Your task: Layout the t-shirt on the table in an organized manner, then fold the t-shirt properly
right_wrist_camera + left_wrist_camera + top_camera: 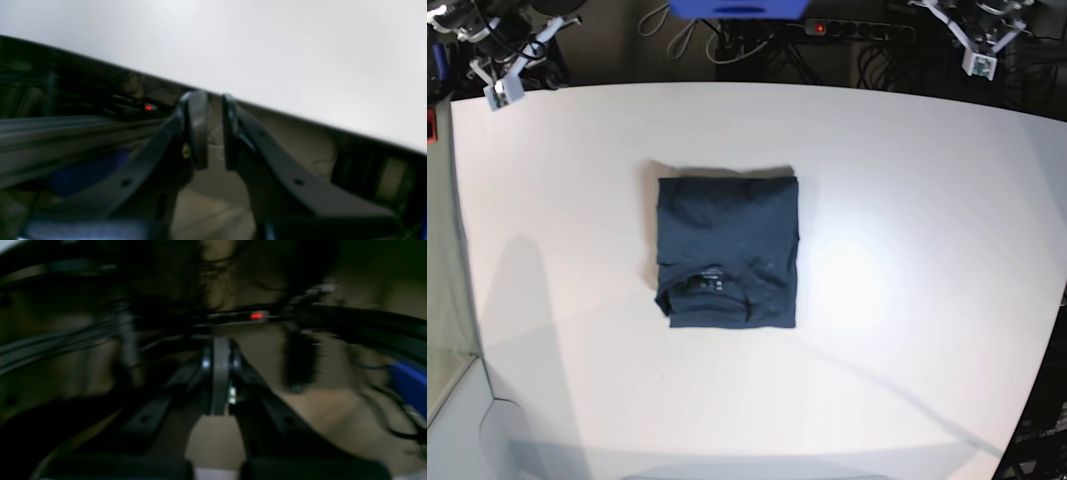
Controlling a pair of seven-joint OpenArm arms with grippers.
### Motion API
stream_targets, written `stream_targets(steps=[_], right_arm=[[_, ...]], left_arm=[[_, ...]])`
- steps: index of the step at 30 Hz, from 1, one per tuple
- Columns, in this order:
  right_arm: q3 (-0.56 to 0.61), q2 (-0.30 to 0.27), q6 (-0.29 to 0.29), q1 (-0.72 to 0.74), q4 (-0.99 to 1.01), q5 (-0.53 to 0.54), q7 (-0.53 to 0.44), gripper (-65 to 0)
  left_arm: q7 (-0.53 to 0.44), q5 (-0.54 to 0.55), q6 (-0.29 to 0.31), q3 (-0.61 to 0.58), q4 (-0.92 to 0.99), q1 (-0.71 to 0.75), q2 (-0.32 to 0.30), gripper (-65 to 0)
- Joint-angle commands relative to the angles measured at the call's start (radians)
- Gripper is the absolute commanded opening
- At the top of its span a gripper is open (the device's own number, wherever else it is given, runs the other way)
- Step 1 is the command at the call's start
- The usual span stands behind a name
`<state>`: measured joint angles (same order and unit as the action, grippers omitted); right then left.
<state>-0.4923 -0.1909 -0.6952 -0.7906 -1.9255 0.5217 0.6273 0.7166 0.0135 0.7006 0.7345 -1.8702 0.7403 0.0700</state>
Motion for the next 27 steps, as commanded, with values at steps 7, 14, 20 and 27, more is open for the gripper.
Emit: stream_targets(steps=[7,14,20,27], right_arm=[[-0.001,0.021,-0.003,0.02,0.289,-0.117,-0.12,-58.1],[-0.006,0.092,-0.003,0.102,0.599,-0.308,-0.312,-58.1],[-0.007,0.098,-0.003,0.244,0.986,-0.387,-0.495,-58.1],[0.007,0.083,-0.003,0.313,1.349,-0.389,-0.803,-58.1]], left_arm=[[-0.2,-0.007,-0.002,-0.149,0.427,-0.081,-0.08,-65.0],[-0.495,-0.007,-0.002,-0.238,1.082,-0.31,-0.189,-65.0],[-0.722,-0.007,-0.002,-0.347,1.501,-0.48,-0.263,-65.0],[-0.751,-0.008,-0.229,-0.408,1.647,-0.598,-0.255,-65.0]])
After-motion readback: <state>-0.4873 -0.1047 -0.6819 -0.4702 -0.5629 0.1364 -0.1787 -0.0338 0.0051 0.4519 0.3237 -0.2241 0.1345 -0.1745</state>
